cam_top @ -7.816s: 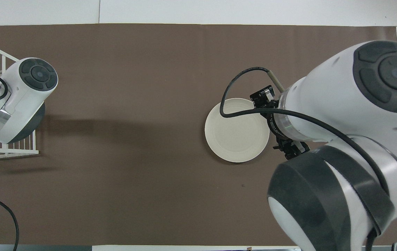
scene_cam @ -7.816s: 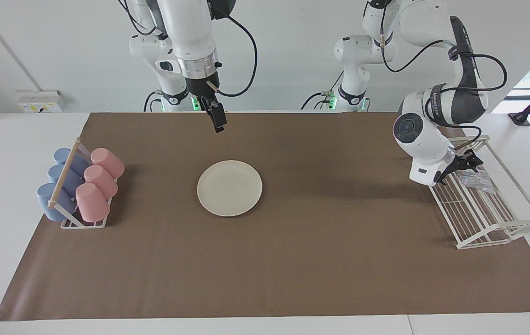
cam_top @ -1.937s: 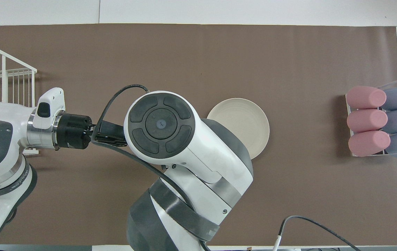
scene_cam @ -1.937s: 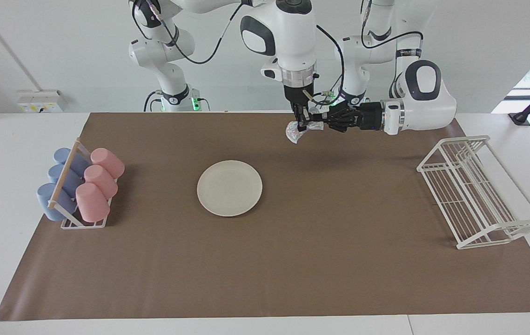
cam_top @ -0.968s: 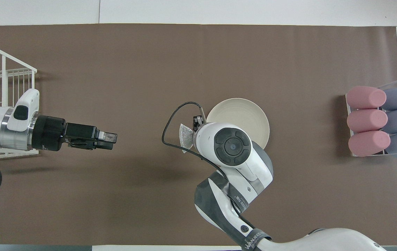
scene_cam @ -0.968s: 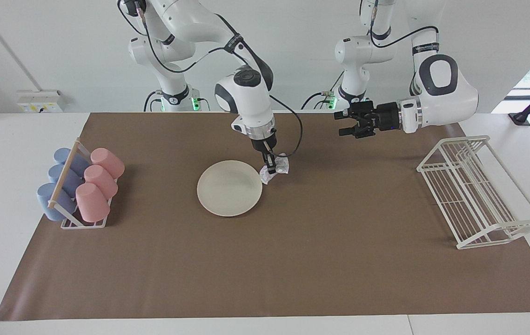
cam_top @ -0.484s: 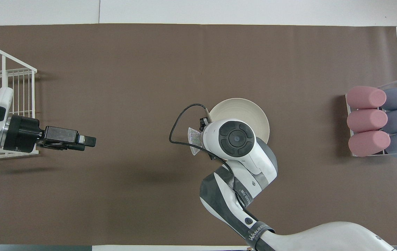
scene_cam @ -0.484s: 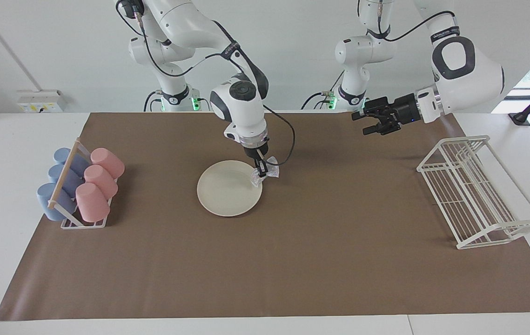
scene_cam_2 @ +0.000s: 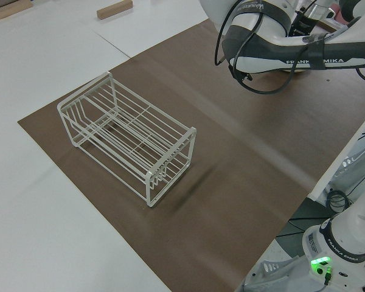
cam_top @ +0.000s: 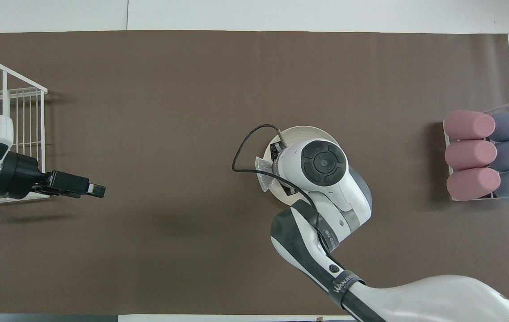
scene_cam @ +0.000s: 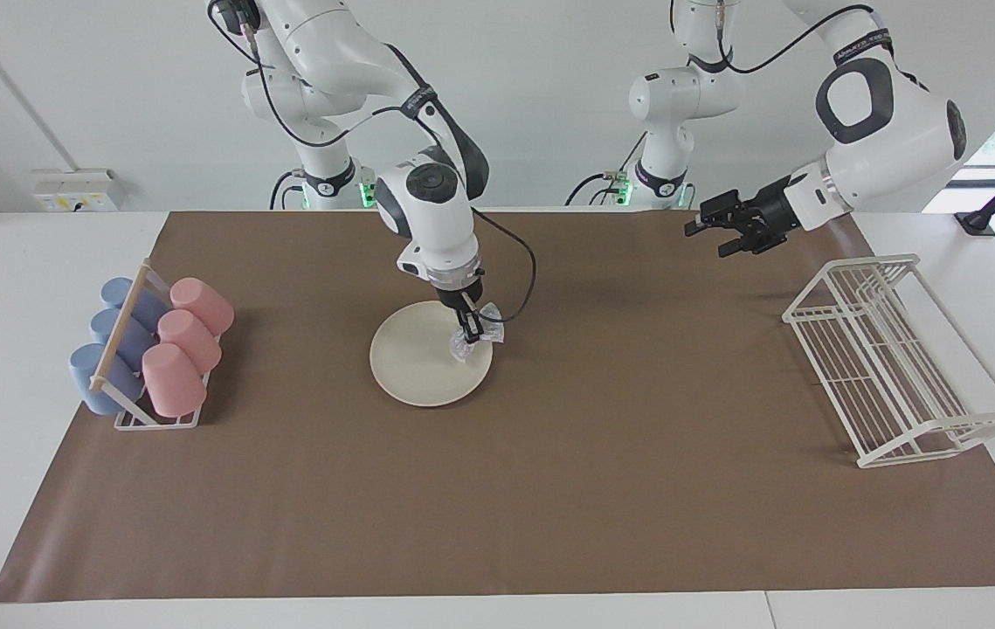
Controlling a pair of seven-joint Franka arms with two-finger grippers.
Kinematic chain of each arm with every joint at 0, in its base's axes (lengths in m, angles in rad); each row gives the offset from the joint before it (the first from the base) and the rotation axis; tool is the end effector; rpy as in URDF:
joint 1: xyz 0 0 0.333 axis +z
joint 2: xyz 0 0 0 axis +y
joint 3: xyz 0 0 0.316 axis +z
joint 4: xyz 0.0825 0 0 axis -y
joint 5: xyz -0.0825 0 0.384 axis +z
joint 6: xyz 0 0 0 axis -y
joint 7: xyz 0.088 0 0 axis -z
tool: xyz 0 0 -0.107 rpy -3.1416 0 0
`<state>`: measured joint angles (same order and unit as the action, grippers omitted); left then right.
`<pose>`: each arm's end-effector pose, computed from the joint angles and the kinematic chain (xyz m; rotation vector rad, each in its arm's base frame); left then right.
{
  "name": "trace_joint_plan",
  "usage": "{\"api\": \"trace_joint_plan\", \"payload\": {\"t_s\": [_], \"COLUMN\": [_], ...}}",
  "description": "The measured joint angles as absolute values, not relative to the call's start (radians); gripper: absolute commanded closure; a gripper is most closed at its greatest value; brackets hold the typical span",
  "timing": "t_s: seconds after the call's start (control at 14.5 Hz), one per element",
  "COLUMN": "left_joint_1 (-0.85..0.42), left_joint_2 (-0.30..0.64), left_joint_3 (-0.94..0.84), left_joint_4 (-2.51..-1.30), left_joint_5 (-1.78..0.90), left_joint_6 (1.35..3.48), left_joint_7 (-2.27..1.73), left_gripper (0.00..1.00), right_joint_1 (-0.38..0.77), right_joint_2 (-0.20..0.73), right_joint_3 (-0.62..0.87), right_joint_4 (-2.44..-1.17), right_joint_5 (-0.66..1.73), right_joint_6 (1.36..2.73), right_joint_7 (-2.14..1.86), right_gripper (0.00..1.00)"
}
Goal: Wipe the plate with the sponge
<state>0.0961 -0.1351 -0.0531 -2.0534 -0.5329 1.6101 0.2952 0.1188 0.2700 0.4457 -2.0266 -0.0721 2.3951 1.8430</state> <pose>0.4865 -0.0326 0.4884 2.5602 -0.1854 -0.2764 0.5155 0.3147 0.3397 -2.4336 1.7558 0.0186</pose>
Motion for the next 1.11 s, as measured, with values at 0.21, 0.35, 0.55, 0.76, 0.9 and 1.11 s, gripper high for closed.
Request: {"api": "trace_joint_plan", "payload": {"t_s": [0.21,0.35,0.55,0.76,0.9,1.11], "left_joint_1": [0.096,0.097,0.097,0.097,0.097,0.097], "left_joint_2": [-0.135,-0.135,-0.135,-0.135,-0.135,-0.135], "left_joint_3": [-0.053,-0.053,-0.053,-0.053,-0.053,-0.053], "left_joint_4": [-2.048,-2.048,-2.048,-2.047,-2.046,-2.045], "left_joint_5": [-0.451,-0.412,-0.385,-0.381,-0.38,-0.38], "left_joint_6": [1.64,1.653,1.656,1.662,1.67,1.673], "left_joint_7": [0.295,0.289,0.237,0.202,0.197,0.195], "left_gripper": [0.0,0.0,0.0,0.0,0.0,0.0], "right_joint_1": [0.087,0.055,0.033,0.003,-0.048,-0.096], "right_joint_2": [0.268,0.265,0.252,0.236,0.23,0.23], "right_joint_3": [0.446,0.446,0.447,0.447,0.447,0.447], "right_joint_4": [-2.063,-2.099,-2.125,-2.149,-2.159,-2.162], "right_joint_5": [-0.072,-0.072,-0.072,-0.072,-0.072,-0.072], "right_joint_6": [2.394,2.396,2.399,2.399,2.399,2.399], "right_joint_7": [1.809,1.774,1.718,1.619,1.515,1.437], "right_gripper": [1.0,1.0,1.0,1.0,1.0,1.0]}}
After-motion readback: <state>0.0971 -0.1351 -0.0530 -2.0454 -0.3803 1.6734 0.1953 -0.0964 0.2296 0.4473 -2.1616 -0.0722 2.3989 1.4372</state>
